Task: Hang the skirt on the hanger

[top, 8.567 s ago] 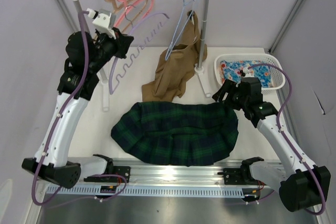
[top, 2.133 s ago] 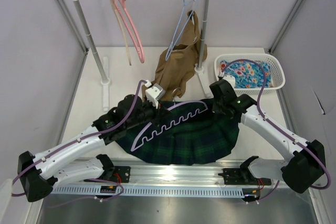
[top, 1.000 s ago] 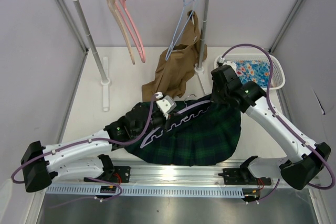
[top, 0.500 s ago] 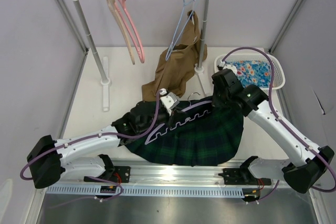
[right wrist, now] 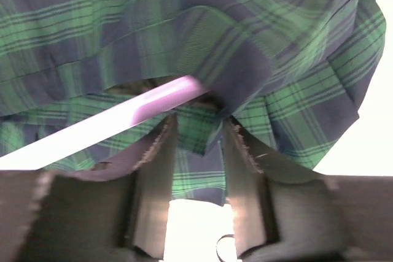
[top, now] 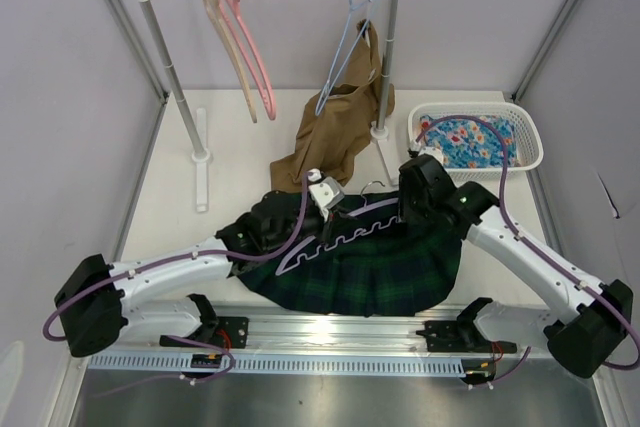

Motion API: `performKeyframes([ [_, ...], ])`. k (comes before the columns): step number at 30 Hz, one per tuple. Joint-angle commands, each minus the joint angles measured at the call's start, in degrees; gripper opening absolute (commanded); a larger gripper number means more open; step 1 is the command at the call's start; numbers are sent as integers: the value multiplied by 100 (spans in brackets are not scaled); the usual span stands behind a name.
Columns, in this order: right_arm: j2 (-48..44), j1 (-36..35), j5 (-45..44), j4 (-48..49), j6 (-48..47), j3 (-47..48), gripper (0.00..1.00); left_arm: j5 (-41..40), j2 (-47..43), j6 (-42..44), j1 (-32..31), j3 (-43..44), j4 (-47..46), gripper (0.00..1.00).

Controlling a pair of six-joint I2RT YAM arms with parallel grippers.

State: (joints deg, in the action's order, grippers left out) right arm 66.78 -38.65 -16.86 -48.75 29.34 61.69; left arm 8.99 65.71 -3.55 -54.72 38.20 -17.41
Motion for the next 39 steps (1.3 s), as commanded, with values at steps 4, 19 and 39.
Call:
performKeyframes([
  [4,-790,-116,306,902,-131,-104,49,234,135,-111,31,118,-500,0],
  [19,-1467,-1030,218,1948,-359,-623,52,252,337,-163,40,206,-536,0],
  [39,-1132,-1021,1116,3425,-1423,-1221,58,392,565,-216,49,390,-430,0],
])
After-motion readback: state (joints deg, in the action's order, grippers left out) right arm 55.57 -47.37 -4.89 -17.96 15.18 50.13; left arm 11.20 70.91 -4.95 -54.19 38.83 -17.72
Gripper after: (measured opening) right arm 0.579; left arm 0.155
